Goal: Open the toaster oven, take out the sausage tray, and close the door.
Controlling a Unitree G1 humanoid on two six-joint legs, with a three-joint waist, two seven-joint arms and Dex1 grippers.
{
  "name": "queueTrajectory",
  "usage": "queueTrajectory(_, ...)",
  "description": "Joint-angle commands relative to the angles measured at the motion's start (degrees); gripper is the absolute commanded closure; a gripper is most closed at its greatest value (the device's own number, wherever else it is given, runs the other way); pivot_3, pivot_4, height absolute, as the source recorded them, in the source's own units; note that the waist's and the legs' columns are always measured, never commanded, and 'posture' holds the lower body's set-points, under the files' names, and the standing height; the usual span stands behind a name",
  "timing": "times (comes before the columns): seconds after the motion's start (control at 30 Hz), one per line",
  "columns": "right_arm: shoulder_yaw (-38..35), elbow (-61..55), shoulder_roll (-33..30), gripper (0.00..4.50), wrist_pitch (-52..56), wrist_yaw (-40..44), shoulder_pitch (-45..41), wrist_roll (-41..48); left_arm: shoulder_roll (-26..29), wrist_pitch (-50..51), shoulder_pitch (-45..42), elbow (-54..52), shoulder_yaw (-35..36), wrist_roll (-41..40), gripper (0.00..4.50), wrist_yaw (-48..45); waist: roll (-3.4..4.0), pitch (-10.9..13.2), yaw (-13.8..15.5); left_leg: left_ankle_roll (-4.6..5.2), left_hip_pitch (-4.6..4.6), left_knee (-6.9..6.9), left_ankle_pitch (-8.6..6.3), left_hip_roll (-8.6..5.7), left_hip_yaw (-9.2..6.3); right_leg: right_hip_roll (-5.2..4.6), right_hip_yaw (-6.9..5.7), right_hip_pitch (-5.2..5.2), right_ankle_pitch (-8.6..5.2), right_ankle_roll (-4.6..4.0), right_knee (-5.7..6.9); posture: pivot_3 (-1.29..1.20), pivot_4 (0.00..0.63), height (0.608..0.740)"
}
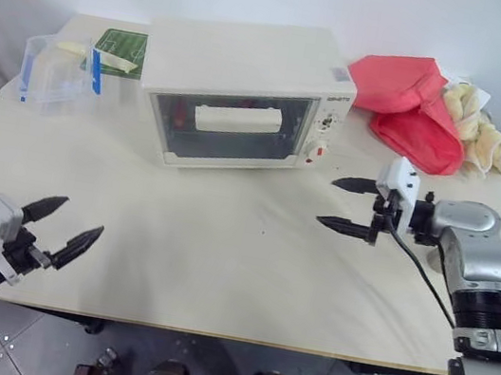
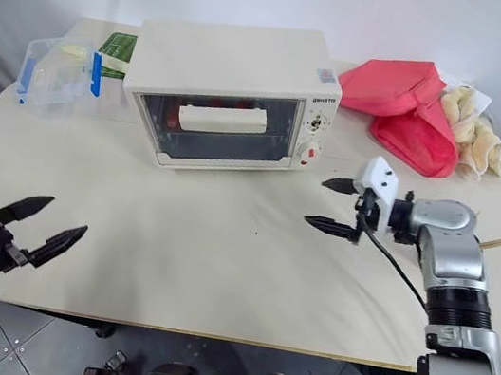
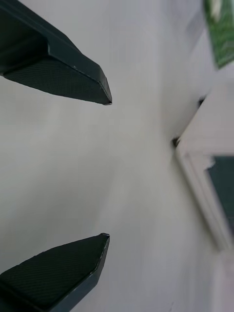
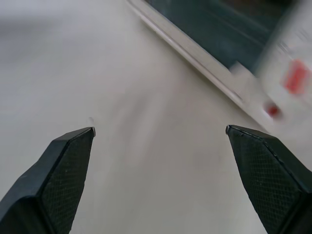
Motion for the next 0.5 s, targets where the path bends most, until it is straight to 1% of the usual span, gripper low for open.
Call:
queueTrajectory(0.03,2.0,-1.9,4.3,0.0,0.1,-0.1,-4.7,1.2,1.0,-1.1,-1.9,0.0,3.0,-2.0,0.02,-0.6,0.0,0.0,-0.1,0.0,0.0,0.0,0.0,-0.01,0.01,0.0,0.0,-0.02,0.0,0.0,0.01,0.0,0.15,0.74)
queueTrajectory(0.07,2.5,-0.7,5.6,0.0,-0.9,-0.6,-5.8,0.5,1.2,-0.9,-2.2,0.5,3.1,-2.1,0.02,-0.8,0.0,0.0,-0.1,-0.02,0.0,0.0,0.0,-0.04,0.01,0.02,-0.01,-0.02,0.0,0.0,0.02,0.0,0.15,0.74)
queueTrajectory(0.1,2.9,0.7,7.1,0.0,-2.0,-1.0,-7.1,0.0,0.2,-1.3,-3.4,0.9,3.8,-4.4,0.02,-1.4,0.0,0.0,-0.1,-0.02,0.0,0.0,0.0,-0.03,-0.01,0.01,-0.02,-0.03,0.0,0.0,0.03,0.0,0.15,0.74)
queueTrajectory(0.13,3.2,3.0,9.1,0.0,-3.5,-2.1,-9.1,-0.6,-1.3,-4.6,-5.1,1.6,5.3,-6.4,0.02,-3.2,0.0,0.0,-0.1,-0.03,0.0,-0.01,-0.01,-0.03,-0.02,0.0,-0.03,-0.04,0.0,0.0,0.03,0.0,0.15,0.74)
queueTrajectory(0.2,3.3,7.0,11.6,0.0,-6.0,-3.4,-12.1,-1.7,-1.2,-4.8,-5.7,2.7,6.4,-7.6,0.02,-4.2,-0.03,0.0,-0.1,-0.03,-0.01,0.0,-0.01,-0.02,0.0,-0.08,-0.08,-0.09,0.0,0.0,0.07,0.0,0.15,0.74)
queueTrajectory(0.37,3.3,15.5,14.5,0.0,-11.7,-3.0,-17.7,-3.6,-0.1,-3.6,-5.0,4.2,7.2,-9.8,0.02,-7.8,-0.03,0.0,-0.1,-0.04,-0.01,-0.02,-0.02,-0.07,-0.03,-0.12,-0.15,-0.09,0.0,0.0,0.21,0.0,0.15,0.74)
queueTrajectory(0.5,3.7,20.6,15.7,0.0,-14.5,-0.6,-21.0,-4.6,0.5,-2.8,-4.6,5.2,7.4,-10.4,0.02,-8.6,-0.03,0.0,-0.5,-0.04,-0.01,0.03,-0.02,-0.11,-0.03,-0.09,-0.16,-0.1,0.0,0.0,0.36,0.0,0.15,0.74)
